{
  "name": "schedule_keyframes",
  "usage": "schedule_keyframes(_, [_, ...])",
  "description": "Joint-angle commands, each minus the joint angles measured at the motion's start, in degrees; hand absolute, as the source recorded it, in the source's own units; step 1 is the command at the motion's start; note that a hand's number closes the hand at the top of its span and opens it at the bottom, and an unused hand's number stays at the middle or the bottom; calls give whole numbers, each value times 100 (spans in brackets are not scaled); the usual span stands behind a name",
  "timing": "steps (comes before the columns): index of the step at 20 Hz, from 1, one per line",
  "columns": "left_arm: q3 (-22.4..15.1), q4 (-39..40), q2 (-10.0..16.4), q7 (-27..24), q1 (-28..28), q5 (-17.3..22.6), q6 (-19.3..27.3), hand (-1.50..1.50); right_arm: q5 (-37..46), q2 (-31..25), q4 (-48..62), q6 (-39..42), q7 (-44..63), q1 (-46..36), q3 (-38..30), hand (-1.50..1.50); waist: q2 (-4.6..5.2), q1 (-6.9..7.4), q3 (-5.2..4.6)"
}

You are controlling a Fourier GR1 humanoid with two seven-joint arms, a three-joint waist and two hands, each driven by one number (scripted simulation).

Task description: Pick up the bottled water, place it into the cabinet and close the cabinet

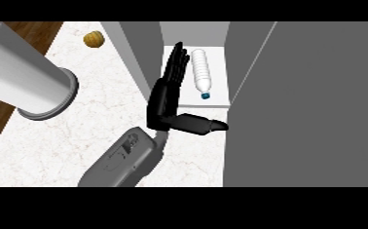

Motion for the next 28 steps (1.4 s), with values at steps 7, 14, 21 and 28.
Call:
schedule_keyframes(7, [-231,-2101,933,386,1671,-5,16,-150,429,-608,-769,705,539,177,708,150,12,4,-1])
schedule_keyframes(14, [-376,-3169,1377,200,2714,-142,55,-150,421,-903,-1340,834,950,378,1330,150,21,-14,-8])
schedule_keyframes(21, [-25,-3344,1906,-265,3482,28,-422,-150,1117,-742,-1536,640,1345,149,2574,150,15,-43,-32])
schedule_keyframes(28, [177,-3921,2181,-257,3938,106,-439,-150,2151,-300,-1425,144,1994,-310,4077,150,7,-18,-32])
